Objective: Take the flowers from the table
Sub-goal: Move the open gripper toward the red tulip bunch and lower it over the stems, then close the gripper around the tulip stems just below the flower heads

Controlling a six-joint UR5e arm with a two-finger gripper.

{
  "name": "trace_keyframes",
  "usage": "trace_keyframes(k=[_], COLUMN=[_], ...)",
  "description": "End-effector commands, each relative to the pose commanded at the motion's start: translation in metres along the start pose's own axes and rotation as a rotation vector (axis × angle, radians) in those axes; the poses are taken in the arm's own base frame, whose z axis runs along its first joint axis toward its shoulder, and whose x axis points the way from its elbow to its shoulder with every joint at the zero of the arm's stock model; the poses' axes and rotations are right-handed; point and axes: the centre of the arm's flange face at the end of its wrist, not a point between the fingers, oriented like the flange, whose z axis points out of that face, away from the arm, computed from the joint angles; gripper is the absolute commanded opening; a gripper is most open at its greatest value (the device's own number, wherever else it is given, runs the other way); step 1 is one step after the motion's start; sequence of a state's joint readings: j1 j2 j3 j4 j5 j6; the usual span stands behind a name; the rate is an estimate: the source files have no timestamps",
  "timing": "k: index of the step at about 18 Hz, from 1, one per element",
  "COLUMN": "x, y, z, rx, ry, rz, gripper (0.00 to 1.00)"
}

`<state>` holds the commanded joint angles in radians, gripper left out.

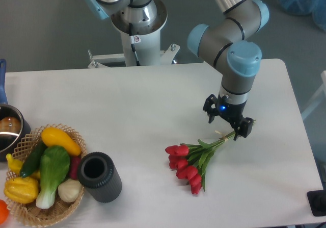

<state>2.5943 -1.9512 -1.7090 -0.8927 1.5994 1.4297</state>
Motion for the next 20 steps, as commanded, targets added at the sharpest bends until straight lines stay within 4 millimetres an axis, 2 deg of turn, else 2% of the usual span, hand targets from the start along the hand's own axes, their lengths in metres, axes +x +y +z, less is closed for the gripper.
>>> trace_keyframes(k=[2,4,8,12,15,17,20], x=[0.000,0.001,0.004,0.011,0.004,-0.002,-0.002], y=[-0.019,-0.036,-0.046,-0.053,-0.058,-0.066,-0.070], z=[-0.002,0.010,0.031,0.061,0.068,0.064,0.071], rx=[-0.084,-0.093,-0.091,-0.098,-0.097,-0.067,-0.054], ry=[-0.022,-0.012,0.017,0.064,0.061,0.052,0.064], rz=[0.004,0.005,0.021,0.010,-0.058,-0.079,-0.110], gripper=[1.00,1.00,1.00,1.00,1.00,1.00,1.00])
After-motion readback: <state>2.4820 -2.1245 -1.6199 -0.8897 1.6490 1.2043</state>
